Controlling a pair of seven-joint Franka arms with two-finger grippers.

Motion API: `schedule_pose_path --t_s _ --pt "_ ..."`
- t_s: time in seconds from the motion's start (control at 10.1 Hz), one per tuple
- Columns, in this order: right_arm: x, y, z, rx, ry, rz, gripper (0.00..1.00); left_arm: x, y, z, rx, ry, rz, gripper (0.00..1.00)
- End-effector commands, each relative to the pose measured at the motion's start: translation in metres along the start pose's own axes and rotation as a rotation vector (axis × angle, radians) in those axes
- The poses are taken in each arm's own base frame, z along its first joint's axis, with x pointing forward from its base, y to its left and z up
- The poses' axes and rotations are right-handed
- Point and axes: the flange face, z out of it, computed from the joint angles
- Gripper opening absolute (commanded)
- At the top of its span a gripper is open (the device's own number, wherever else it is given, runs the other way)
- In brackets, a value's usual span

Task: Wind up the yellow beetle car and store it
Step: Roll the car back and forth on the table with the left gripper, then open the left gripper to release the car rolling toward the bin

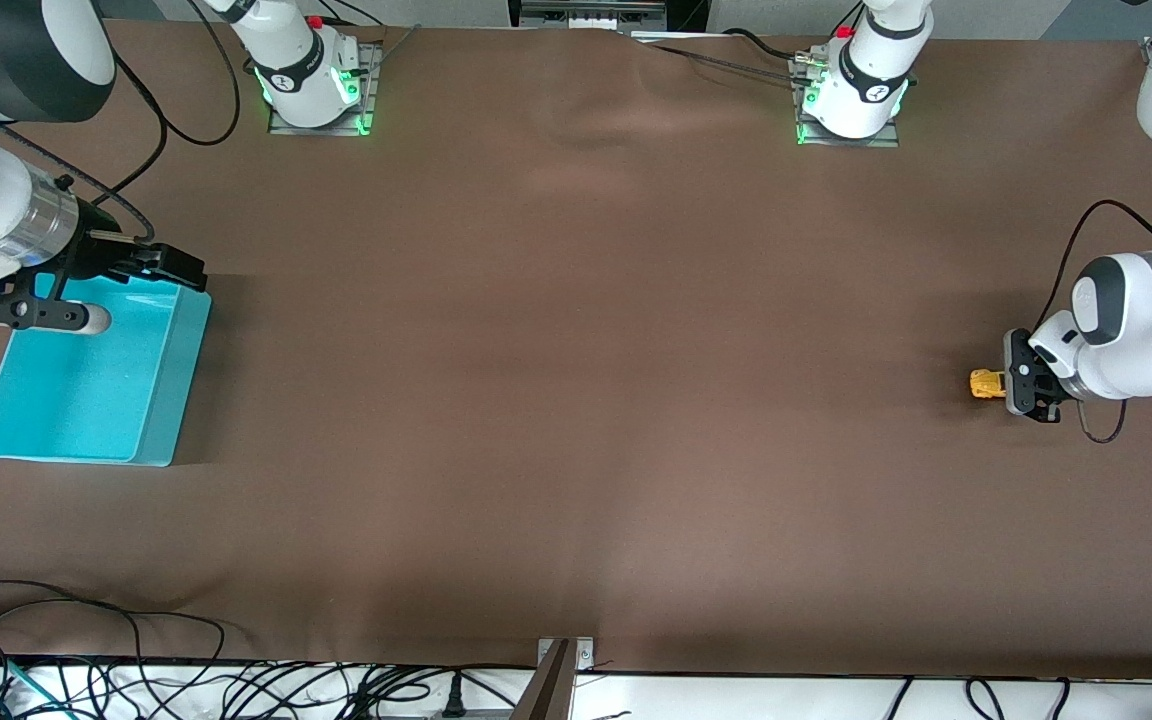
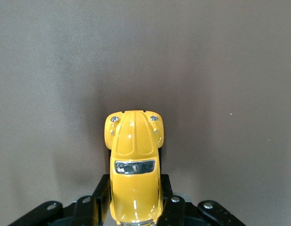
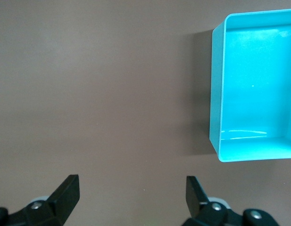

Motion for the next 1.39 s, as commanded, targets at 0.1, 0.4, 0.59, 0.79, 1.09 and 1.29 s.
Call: schedule_pose_path --t_s 0.1,0.4,0.59,0.79,1.09,1.29 --pt "-0.001 0.000 -0.003 -0.014 -0.006 -0.001 1.00 -0.001 0.005 0.007 -0.088 -0.012 0.029 1.00" --pt "0.000 0.000 -0.002 -0.014 -0.006 -0.001 1.00 0.010 -0.008 -0.035 -0.162 0.035 0.018 1.00" --pt "-0.001 0.000 -0.002 -0.015 -0.007 -0.001 1.00 0.023 -0.019 -0.059 -0.153 0.075 0.010 1.00" --pt "-0.001 0.000 -0.002 -0.015 -0.007 -0.001 1.00 0.042 -0.037 -0.095 -0.121 0.073 -0.001 1.00" --pt "-0.001 0.000 -0.001 -0.015 -0.009 -0.001 1.00 0.056 -0.049 -0.136 -0.112 0.053 -0.026 1.00" --pt "-0.001 0.000 -0.001 -0.015 -0.009 -0.001 1.00 0.066 -0.055 -0.160 -0.109 0.039 -0.040 1.00"
